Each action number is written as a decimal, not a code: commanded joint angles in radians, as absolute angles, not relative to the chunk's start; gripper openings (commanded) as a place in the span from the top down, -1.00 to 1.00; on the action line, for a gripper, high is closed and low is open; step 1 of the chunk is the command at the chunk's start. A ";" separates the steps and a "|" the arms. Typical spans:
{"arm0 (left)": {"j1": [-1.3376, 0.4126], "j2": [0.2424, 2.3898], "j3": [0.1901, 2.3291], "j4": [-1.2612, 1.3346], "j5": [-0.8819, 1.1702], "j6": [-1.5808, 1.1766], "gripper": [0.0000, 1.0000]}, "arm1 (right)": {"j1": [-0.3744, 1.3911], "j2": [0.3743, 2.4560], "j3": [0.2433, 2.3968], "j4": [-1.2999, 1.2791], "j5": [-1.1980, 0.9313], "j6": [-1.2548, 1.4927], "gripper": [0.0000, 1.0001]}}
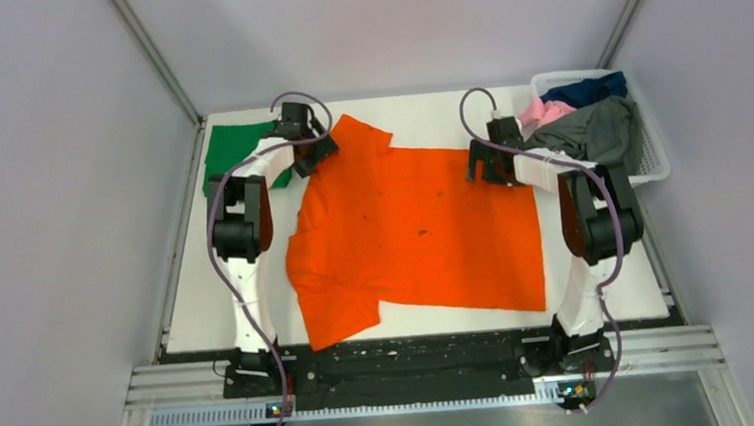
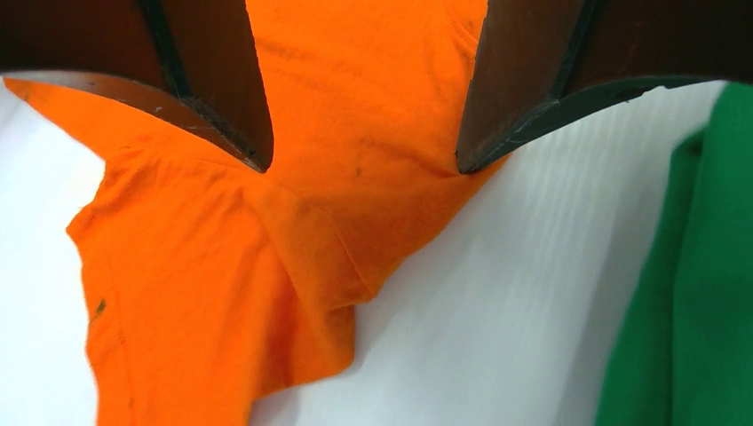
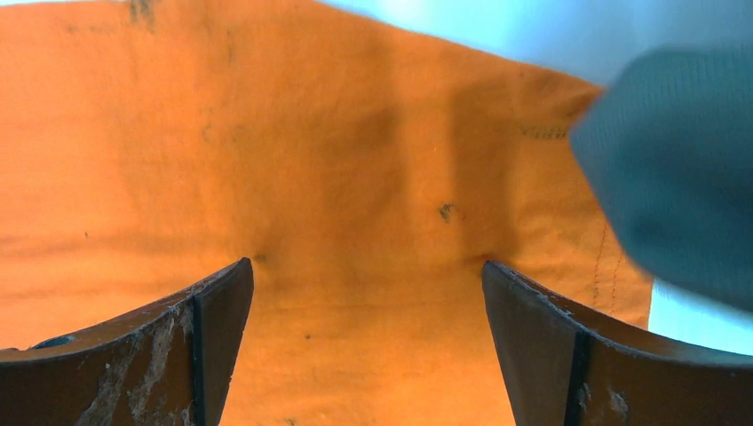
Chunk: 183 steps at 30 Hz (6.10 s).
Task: Fold and stack the t-shirts
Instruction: Flatten out the tshirt, then grab the side of the flattened tshirt closest away from the robot with both arms, then fold the flattened tshirt in 1/3 of the way
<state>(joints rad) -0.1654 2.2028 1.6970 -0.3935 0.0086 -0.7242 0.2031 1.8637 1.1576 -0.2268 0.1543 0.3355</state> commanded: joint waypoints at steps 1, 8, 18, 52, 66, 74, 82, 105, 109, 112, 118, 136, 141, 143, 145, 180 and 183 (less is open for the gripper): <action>-0.137 2.343 1.825 -0.438 0.011 -0.733 -0.63 | 0.193 2.016 1.348 -0.241 0.107 0.336 -0.97; -0.108 2.494 2.096 -0.505 0.035 -0.737 -0.64 | 0.172 2.180 1.573 -0.283 0.104 0.320 -0.97; -0.128 2.147 1.971 -0.526 0.063 -0.664 -0.96 | 0.198 1.895 1.511 -0.323 0.141 0.283 -0.97; -0.590 1.139 0.516 -0.708 -0.174 -1.178 -0.37 | 0.221 0.961 0.562 -0.215 0.313 0.579 -0.97; -0.599 1.169 0.535 -0.729 -0.164 -1.159 -0.12 | 0.221 0.976 0.576 -0.233 0.327 0.568 -0.97; -0.603 1.302 0.580 -0.685 -0.173 -1.114 0.50 | 0.221 0.958 0.582 -0.277 0.363 0.560 -0.97; -0.604 1.288 0.579 -0.679 -0.165 -1.082 1.00 | 0.221 0.892 0.546 -0.431 0.367 0.628 -0.94; -0.605 1.089 0.530 -0.717 -0.171 -1.137 1.00 | 0.221 0.977 0.340 -0.350 0.241 0.723 0.83; -0.605 1.067 0.526 -0.736 -0.161 -1.154 1.00 | 0.221 0.952 0.355 -0.399 0.264 0.710 1.00; -0.613 1.015 0.510 -0.790 -0.147 -1.190 1.00 | 0.221 0.901 0.376 -0.475 0.267 0.711 1.00; -0.661 0.828 0.515 -0.955 -0.121 -1.270 1.00 | 0.221 0.754 0.388 -0.578 0.216 0.770 1.00; -0.585 1.217 0.924 -0.664 -0.343 -0.945 1.00 | 0.217 0.930 0.535 -0.459 0.266 0.707 1.00; -0.483 1.337 1.047 -0.583 -0.272 -0.826 1.00 | 0.196 1.006 0.609 -0.432 0.288 0.670 1.00; -0.455 1.381 1.091 -0.572 -0.267 -0.800 1.00 | 0.182 1.038 0.632 -0.419 0.293 0.655 1.00; -0.428 1.431 1.134 -0.563 -0.261 -0.774 1.00 | 0.170 1.071 0.654 -0.406 0.295 0.644 1.00; -0.300 2.154 1.995 -0.661 -0.237 -0.576 0.38 | 0.021 1.560 0.963 -0.240 0.294 0.609 0.70; -0.289 2.260 2.195 -0.769 -0.214 -0.565 -0.29 | 0.005 1.576 1.019 -0.258 0.291 0.605 0.05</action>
<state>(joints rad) -0.3073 2.1674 1.9774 -0.6712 -0.2386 -0.5831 0.0357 1.5616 0.9207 -0.2951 0.2577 0.6136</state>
